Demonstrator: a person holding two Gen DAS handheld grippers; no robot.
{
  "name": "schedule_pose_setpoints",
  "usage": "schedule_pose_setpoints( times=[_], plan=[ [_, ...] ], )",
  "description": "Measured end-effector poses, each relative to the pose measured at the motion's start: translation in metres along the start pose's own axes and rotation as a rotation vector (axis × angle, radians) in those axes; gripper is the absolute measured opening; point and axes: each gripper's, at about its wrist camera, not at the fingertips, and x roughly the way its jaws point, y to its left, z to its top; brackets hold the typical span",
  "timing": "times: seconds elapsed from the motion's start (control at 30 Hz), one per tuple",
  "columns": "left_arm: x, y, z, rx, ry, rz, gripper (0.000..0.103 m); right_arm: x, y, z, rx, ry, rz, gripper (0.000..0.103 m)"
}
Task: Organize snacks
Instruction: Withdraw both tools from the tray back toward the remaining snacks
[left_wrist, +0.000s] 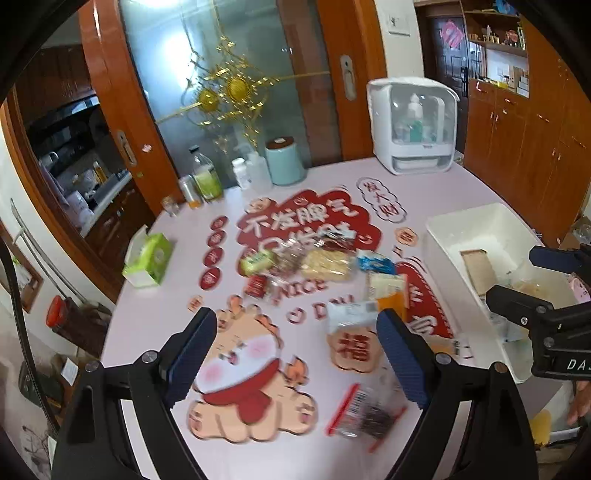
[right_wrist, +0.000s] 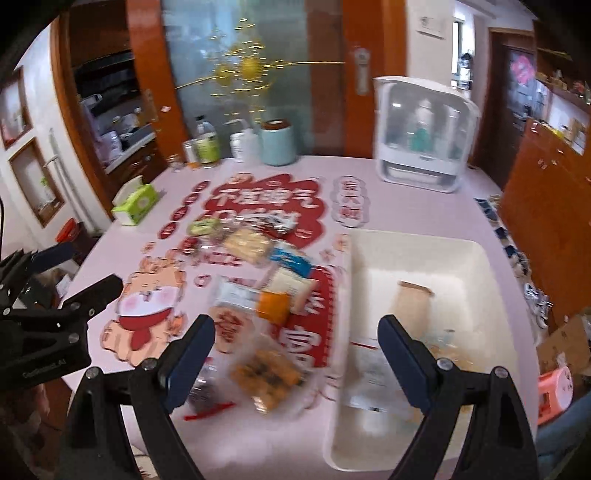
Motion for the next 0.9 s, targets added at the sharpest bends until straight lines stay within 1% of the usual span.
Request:
schedule_pose_setpoints(
  times=[0.13, 0.23, 0.33, 0.43, 0.5, 0.57, 0.63, 0.67, 0.73, 0.77, 0.8, 0.9],
  plan=[
    [0.008, 0.036, 0.011, -0.032, -0.009, -0.025, 0.088, 0.004, 0.023, 0.023, -0.012, -0.032, 0.016, 0.090],
    [0.024, 0.063, 0.025, -0.041, 0.022, -0.055, 0.088, 0.011, 0.040, 0.046, -0.059, -0.069, 0.002, 0.090],
    [0.042, 0.088, 0.040, -0.065, 0.045, -0.084, 0.088, 0.024, 0.055, 0.070, -0.119, -0.063, -0.009, 0.090],
    [0.064, 0.110, 0.053, -0.089, 0.064, -0.099, 0.088, 0.043, 0.066, 0.094, -0.163, -0.033, 0.014, 0.090],
    [0.084, 0.122, 0.062, -0.086, 0.072, -0.078, 0.088, 0.059, 0.071, 0.111, -0.190, -0.031, 0.016, 0.090],
    [0.106, 0.128, 0.069, -0.067, 0.082, -0.026, 0.088, 0.076, 0.074, 0.123, -0.213, -0.023, 0.012, 0.090],
    [0.123, 0.132, 0.071, -0.057, 0.088, -0.021, 0.088, 0.096, 0.076, 0.134, -0.229, -0.003, 0.008, 0.090],
    [0.134, 0.132, 0.071, -0.053, 0.110, -0.017, 0.086, 0.110, 0.077, 0.139, -0.247, 0.013, 0.009, 0.090],
    [0.158, 0.131, 0.069, -0.036, 0.153, -0.032, 0.079, 0.136, 0.078, 0.144, -0.276, 0.050, -0.003, 0.090],
    [0.173, 0.129, 0.066, -0.024, 0.186, -0.044, 0.073, 0.148, 0.078, 0.145, -0.286, 0.073, 0.005, 0.087],
    [0.186, 0.127, 0.063, -0.012, 0.210, -0.055, 0.072, 0.160, 0.077, 0.146, -0.289, 0.101, 0.021, 0.083],
    [0.217, 0.119, 0.051, 0.006, 0.272, -0.088, 0.072, 0.205, 0.071, 0.143, -0.301, 0.202, 0.043, 0.082]
  ],
)
